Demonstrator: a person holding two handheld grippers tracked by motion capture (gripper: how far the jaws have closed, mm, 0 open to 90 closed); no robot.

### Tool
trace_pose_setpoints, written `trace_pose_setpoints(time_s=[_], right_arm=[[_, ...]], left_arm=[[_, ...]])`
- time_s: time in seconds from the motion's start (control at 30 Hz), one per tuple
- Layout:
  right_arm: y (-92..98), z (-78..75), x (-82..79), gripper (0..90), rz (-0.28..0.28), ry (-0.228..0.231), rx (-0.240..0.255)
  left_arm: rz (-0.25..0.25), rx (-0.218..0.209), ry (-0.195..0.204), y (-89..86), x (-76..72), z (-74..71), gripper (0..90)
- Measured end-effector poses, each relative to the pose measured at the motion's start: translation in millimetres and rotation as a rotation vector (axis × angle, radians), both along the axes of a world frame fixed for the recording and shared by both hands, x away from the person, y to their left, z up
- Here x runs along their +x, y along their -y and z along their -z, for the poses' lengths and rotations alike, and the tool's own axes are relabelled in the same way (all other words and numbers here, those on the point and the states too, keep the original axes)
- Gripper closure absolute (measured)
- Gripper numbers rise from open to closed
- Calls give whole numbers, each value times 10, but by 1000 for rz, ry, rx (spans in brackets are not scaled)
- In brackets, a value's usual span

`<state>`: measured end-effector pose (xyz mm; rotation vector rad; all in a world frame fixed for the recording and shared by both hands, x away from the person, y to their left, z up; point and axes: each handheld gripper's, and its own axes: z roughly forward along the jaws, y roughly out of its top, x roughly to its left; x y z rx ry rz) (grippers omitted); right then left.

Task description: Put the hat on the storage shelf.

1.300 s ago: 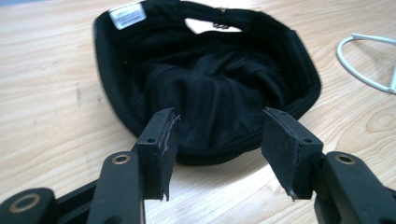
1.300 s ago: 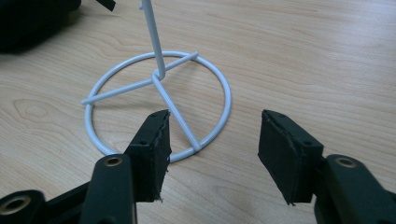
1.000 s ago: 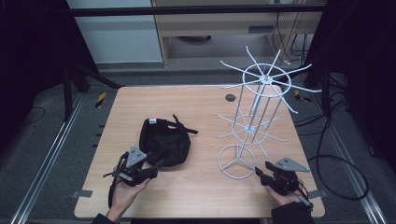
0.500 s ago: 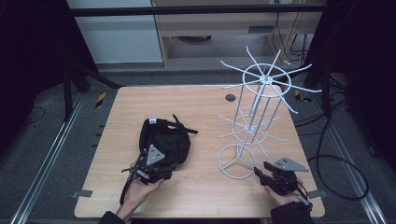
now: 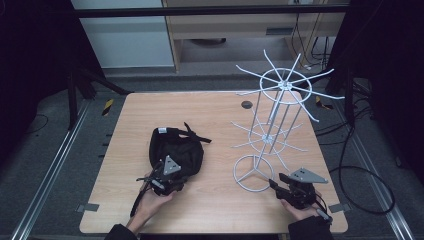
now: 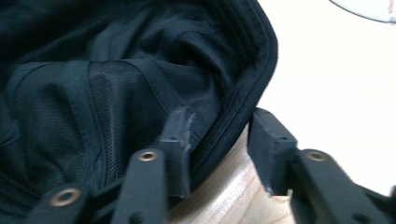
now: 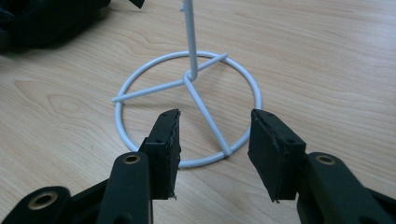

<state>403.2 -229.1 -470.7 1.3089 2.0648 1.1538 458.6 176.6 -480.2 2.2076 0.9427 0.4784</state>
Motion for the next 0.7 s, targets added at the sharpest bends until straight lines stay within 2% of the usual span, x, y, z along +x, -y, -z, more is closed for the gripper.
trace_pose_setpoints(time_s=[0.2,0.3,0.4,0.7], right_arm=[[-94,-29,-23,546,-43,21,2],[-135,-45,-37,546,-58,28,7],[-229,-76,-72,547,-90,41,34],[-526,-104,-100,529,-164,68,52]], left_arm=[[28,-13,-25,1,-10,-6,768],[39,-30,-20,-4,-27,-23,804],[53,-57,-20,-9,-72,-53,815],[87,-78,-27,58,-233,-57,818]])
